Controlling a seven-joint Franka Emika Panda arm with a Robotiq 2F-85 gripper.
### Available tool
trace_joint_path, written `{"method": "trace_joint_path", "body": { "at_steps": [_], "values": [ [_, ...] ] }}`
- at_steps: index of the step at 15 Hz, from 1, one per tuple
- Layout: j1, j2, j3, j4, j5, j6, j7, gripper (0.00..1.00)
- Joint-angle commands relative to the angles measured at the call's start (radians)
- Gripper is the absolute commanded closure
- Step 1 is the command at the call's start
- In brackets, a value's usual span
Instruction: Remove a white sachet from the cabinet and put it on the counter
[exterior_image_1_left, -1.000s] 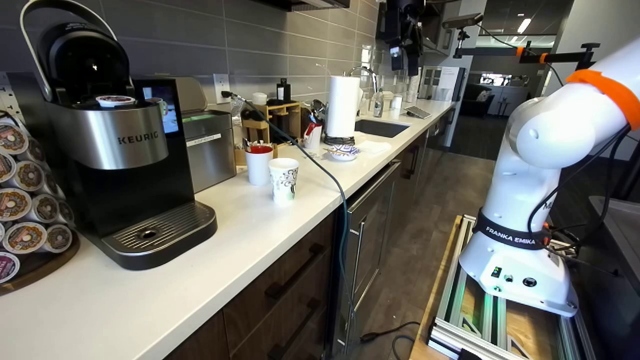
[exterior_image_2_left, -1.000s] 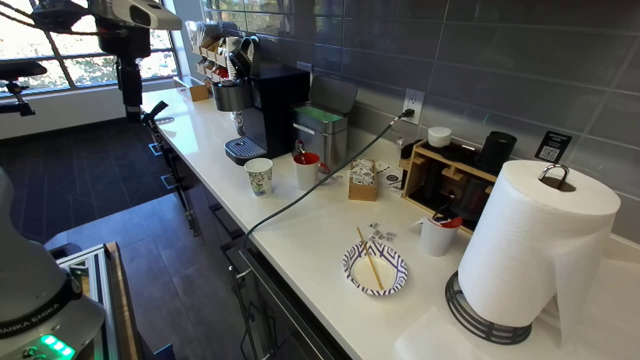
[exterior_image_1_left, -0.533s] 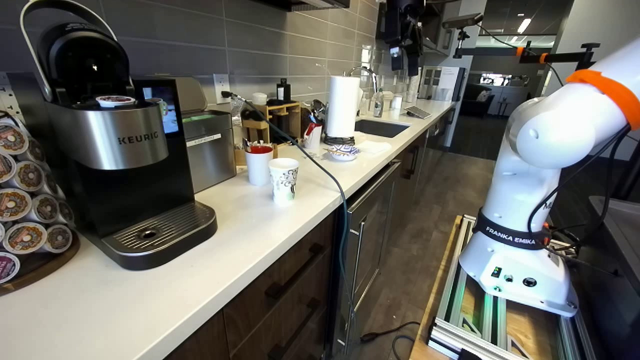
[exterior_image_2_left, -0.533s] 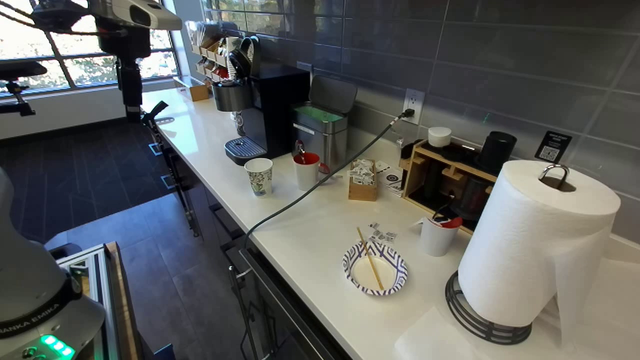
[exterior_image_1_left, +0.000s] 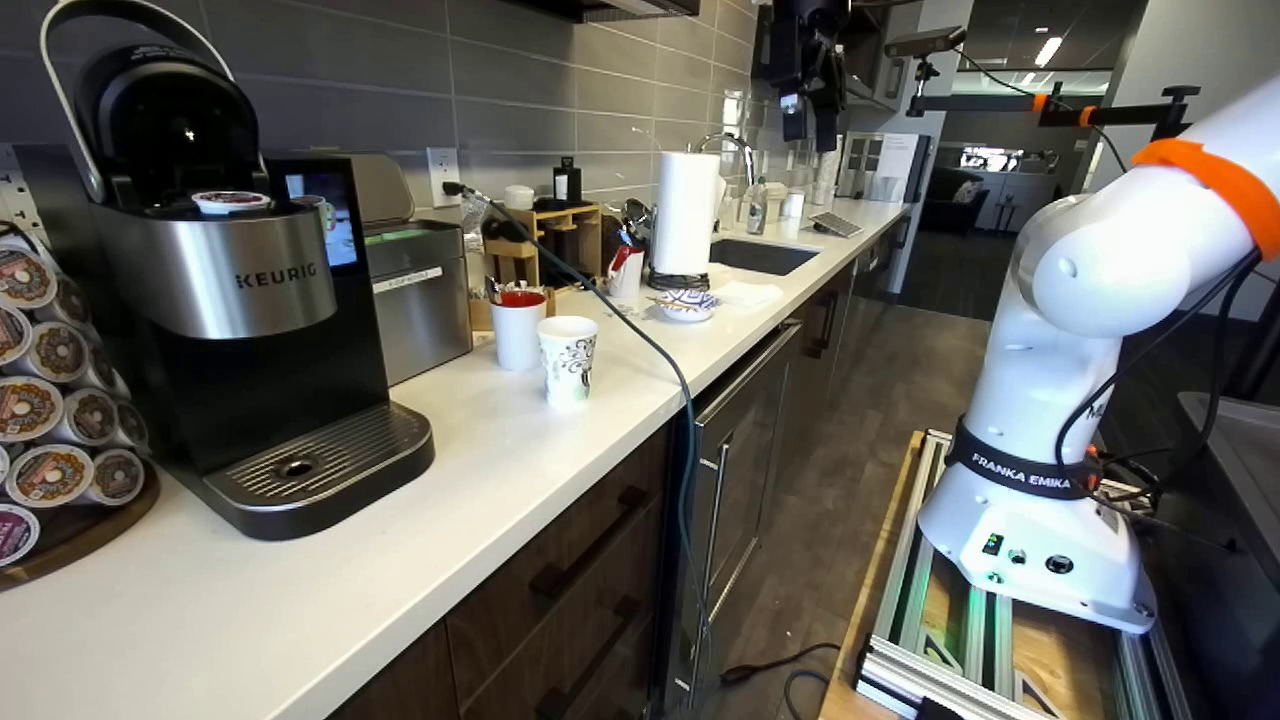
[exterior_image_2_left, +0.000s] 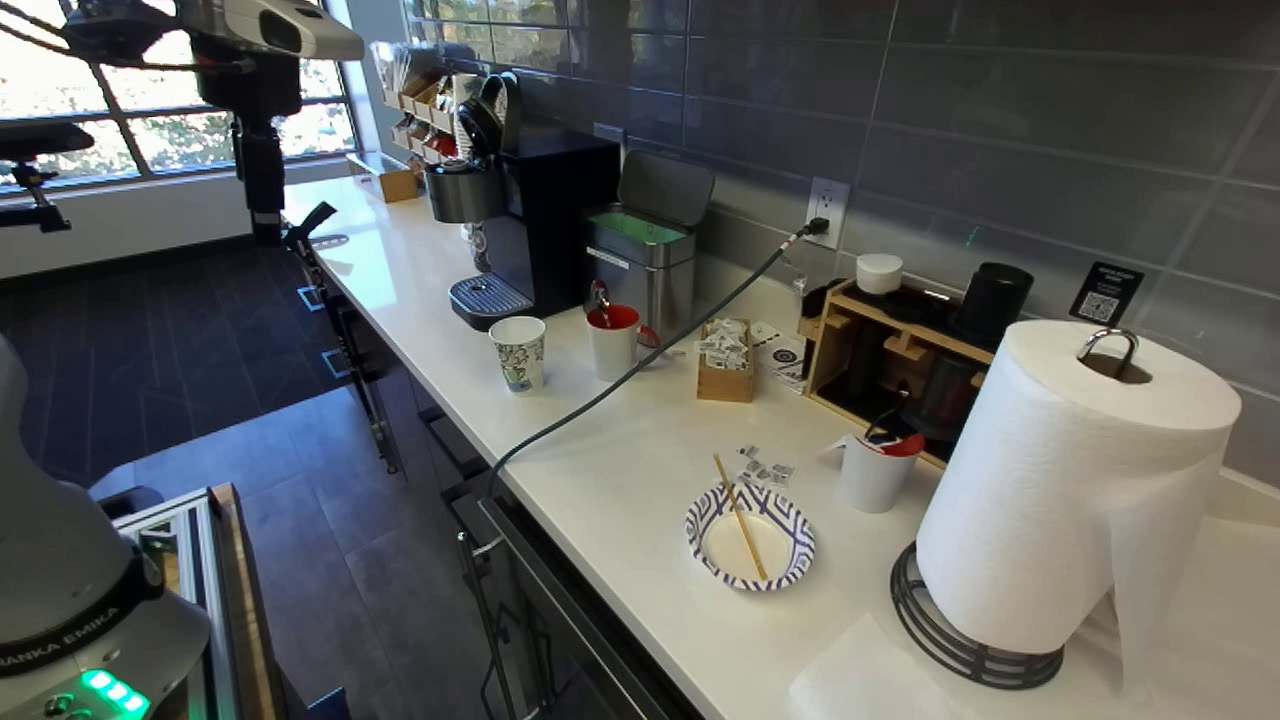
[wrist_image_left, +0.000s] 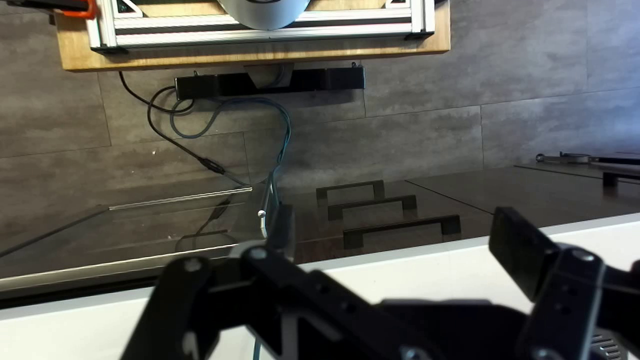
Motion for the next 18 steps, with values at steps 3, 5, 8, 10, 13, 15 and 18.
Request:
{"method": "trace_joint_path", "body": {
  "at_steps": [3, 5, 8, 10, 13, 15, 18],
  "values": [
    [-0.016, 0.001, 0.01, 0.003, 0.005, -0.003, -0.008, 0.0],
    [-0.016, 0.001, 0.01, 0.003, 0.005, -0.003, -0.008, 0.0],
    [-0.016, 0.001, 0.01, 0.003, 0.005, -0.003, -0.008, 0.0],
    [-0.016, 0.001, 0.01, 0.003, 0.005, -0.003, -0.008, 0.0],
    [-0.036, 0.009, 0.015, 0.034, 0.023, 0.045, 0.039, 0.0],
    [-0.067, 0.016, -0.013, 0.109, 0.026, 0.074, 0.065, 0.0],
    [-0.111, 0.046, -0.048, 0.233, 0.006, 0.097, 0.076, 0.0]
  ]
}}
